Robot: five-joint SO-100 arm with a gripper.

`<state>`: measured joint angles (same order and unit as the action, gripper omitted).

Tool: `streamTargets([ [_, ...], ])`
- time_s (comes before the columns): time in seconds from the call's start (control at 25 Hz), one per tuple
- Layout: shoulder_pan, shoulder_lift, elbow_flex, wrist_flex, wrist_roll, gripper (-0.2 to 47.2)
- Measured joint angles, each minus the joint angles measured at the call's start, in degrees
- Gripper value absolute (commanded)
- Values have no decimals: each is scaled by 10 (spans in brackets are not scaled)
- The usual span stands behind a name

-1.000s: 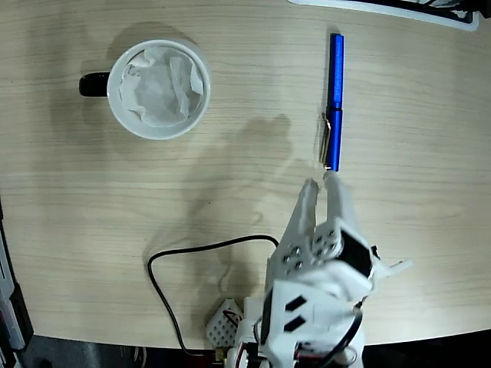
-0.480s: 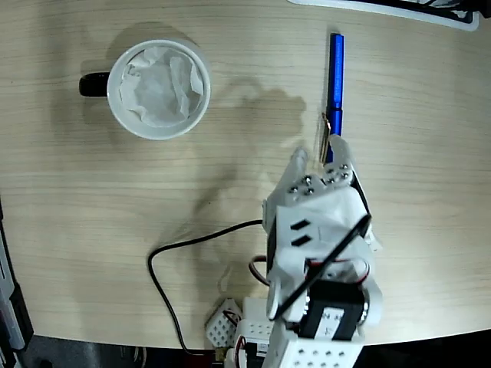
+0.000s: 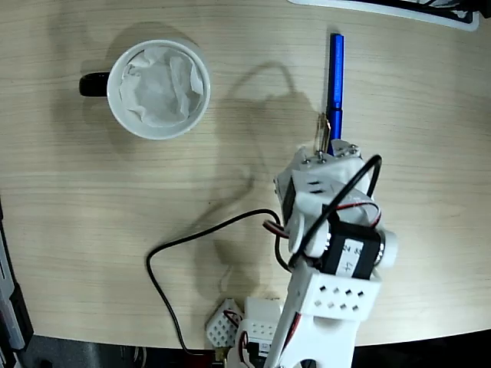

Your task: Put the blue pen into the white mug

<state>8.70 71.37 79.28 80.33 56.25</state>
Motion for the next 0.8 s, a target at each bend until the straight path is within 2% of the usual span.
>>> streamTargets([
  [0.28, 20, -40, -24, 2, 11, 237],
  [0.52, 41, -60, -35, 2, 69, 236],
  [0.8, 62, -79, -39, -11, 82, 210],
])
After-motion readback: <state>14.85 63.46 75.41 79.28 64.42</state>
